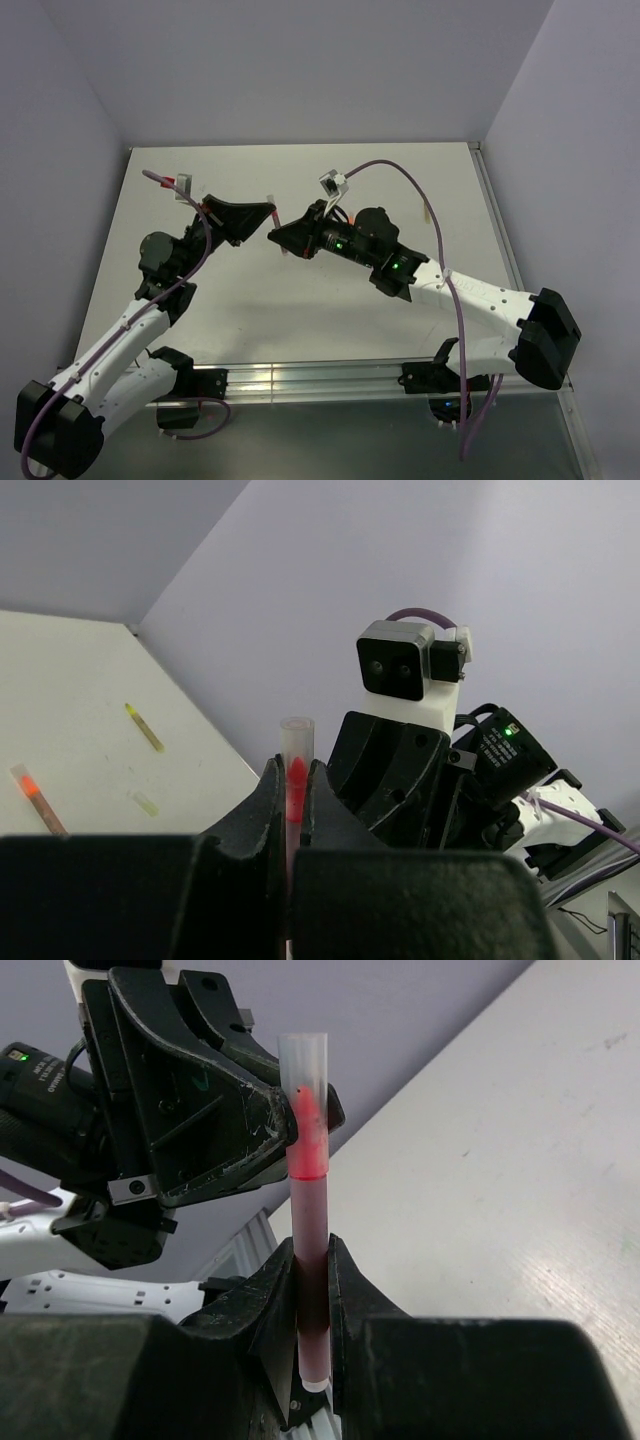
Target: Insert the pens into the pen caps
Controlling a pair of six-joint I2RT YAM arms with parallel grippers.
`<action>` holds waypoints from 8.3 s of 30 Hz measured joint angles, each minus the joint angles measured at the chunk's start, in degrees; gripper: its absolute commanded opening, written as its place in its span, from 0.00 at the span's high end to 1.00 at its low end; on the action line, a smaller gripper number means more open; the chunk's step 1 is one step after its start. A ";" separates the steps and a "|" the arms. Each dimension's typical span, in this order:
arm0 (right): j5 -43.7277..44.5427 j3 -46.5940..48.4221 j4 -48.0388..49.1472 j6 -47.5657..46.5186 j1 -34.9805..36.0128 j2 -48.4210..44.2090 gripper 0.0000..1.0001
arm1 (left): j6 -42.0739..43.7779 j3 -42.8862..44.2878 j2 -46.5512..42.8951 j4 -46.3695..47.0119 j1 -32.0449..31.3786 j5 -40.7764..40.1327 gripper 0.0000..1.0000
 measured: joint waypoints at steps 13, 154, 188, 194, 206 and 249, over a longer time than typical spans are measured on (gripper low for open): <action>-3.19 -0.61 5.22 -0.76 -0.13 0.61 1.00 | 2.67 -0.55 -1.64 3.21 -0.20 0.74 1.00; -9.64 4.15 -8.87 -2.47 -3.10 -3.39 1.00 | 17.97 23.85 8.04 -25.88 0.52 15.67 0.58; -5.01 7.91 -16.31 -8.26 -2.36 -1.55 1.00 | 17.09 21.33 9.14 -23.02 1.11 16.06 1.00; -4.24 8.46 -17.49 -8.48 -2.49 -1.51 1.00 | 18.23 21.31 9.14 -22.97 -0.20 13.88 1.00; -4.52 9.42 -19.10 -8.70 -3.65 -1.49 1.00 | 20.33 21.31 9.22 -22.88 -2.38 9.64 1.00; -8.72 12.13 -23.30 -8.63 -8.37 -0.26 1.00 | 20.11 22.34 13.07 -20.13 -4.72 4.48 1.00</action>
